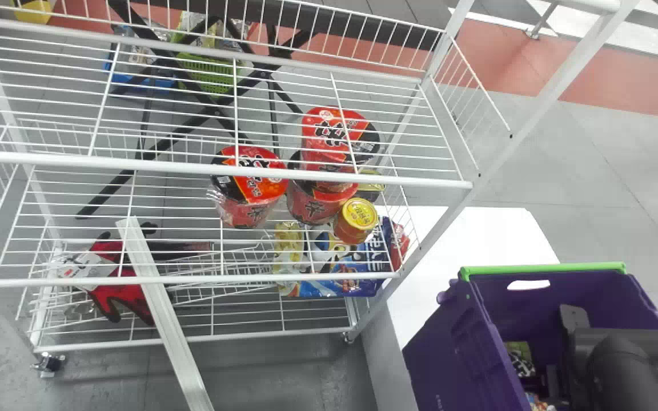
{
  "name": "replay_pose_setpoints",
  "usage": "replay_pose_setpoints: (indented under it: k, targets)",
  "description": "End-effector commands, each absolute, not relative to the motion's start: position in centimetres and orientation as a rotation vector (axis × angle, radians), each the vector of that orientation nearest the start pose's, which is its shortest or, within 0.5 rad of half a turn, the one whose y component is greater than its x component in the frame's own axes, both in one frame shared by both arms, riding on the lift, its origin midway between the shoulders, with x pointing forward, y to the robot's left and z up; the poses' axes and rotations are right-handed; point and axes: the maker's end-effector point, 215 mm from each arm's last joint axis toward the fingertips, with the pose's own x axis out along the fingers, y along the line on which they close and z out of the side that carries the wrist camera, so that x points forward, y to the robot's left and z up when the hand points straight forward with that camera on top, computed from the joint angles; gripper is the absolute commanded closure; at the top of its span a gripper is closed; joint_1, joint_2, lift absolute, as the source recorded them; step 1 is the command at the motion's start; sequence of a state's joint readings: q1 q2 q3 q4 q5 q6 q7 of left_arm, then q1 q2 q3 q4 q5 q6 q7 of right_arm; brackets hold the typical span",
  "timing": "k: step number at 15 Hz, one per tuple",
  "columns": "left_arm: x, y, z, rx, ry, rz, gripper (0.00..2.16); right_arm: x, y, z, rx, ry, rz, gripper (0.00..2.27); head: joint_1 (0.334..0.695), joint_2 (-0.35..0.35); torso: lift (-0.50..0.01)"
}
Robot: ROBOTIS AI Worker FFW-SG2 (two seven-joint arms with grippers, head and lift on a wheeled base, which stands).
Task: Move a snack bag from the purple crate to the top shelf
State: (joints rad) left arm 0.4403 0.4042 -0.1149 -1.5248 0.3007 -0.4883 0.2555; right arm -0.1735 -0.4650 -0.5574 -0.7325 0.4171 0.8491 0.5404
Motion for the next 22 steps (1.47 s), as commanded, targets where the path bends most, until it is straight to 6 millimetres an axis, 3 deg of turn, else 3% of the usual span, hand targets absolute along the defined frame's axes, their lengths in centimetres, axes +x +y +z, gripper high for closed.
replay_pose_setpoints:
  k: [1,6,10,20,22]
  targets:
    - [41.9,35.1,-43.7,0.058,0.028,0.124,0.01,23.3,-63.2,-67.4,0.083,1.436,-0.326,0.0,0.695,-0.35,-0.453]
    - [41.9,35.4,-43.6,0.058,0.025,0.125,0.01,22.6,-62.3,-69.2,0.007,1.439,-0.251,0.0,0.695,-0.35,-0.453]
    - [41.9,35.2,-43.6,0.061,0.026,0.118,0.01,20.8,-62.7,-69.6,-0.057,1.496,-0.243,0.0,0.695,-0.35,-0.453]
    - [41.9,35.5,-43.2,0.056,0.008,0.119,0.01,21.0,-62.0,-70.9,-0.149,1.47,-0.168,0.0,0.695,-0.35,-0.453]
    - [41.9,35.5,-43.3,0.056,0.01,0.12,0.01,20.7,-62.0,-71.0,-0.148,1.473,-0.17,0.16,0.695,-0.35,-0.453]
